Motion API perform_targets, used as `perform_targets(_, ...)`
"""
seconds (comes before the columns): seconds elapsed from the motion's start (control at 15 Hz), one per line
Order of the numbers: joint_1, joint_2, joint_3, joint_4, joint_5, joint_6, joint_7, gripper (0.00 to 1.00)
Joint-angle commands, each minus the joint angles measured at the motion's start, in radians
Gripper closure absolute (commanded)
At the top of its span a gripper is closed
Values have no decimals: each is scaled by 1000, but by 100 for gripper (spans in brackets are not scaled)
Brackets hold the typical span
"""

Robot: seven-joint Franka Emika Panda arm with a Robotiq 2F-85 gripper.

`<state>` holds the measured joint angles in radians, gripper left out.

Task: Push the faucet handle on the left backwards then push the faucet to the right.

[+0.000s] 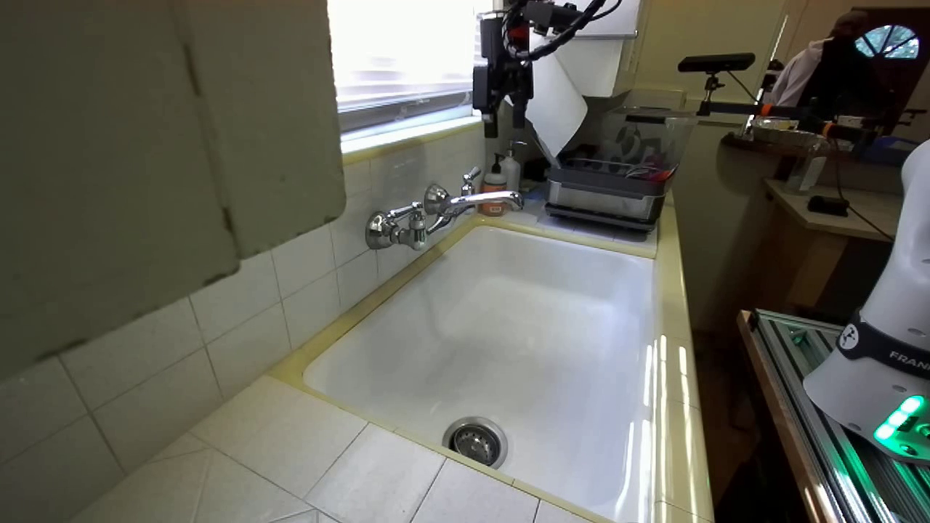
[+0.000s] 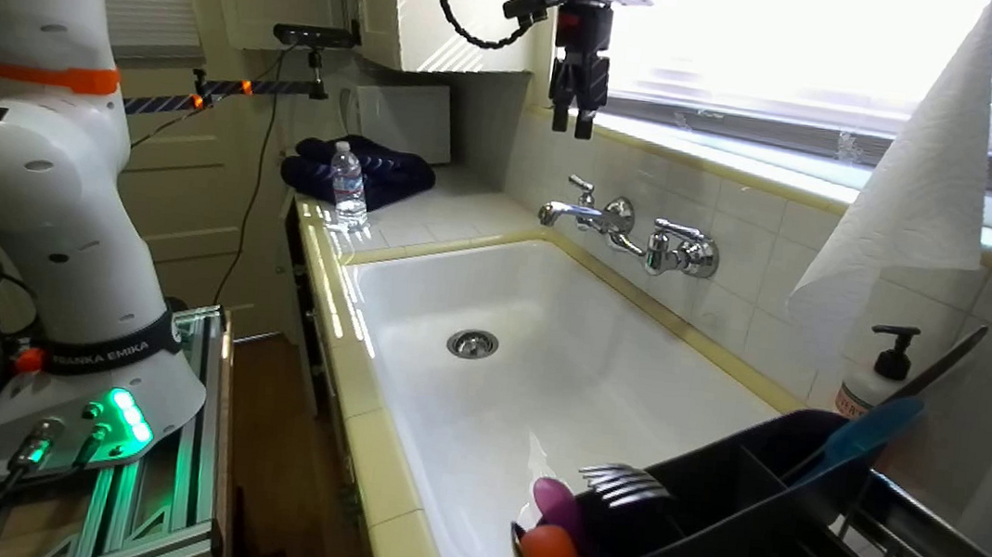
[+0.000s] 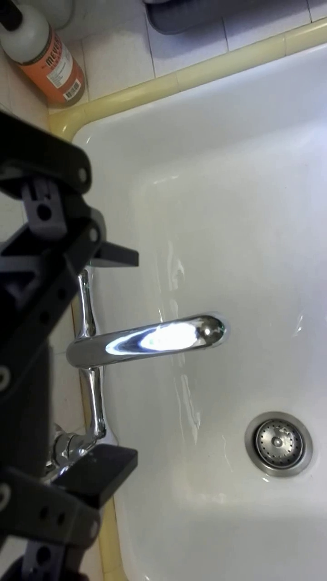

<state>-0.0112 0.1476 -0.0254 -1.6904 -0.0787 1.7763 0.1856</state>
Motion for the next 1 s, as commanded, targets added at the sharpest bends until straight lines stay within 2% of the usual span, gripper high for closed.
perform_targets(0.0,10,-42,1,-51,-24,28,28,0)
perform_targets(0.07,2,-6,0,1,0,-2,4,0)
perform_targets(0.93,4,-16,1,-11,-4,1,8,0)
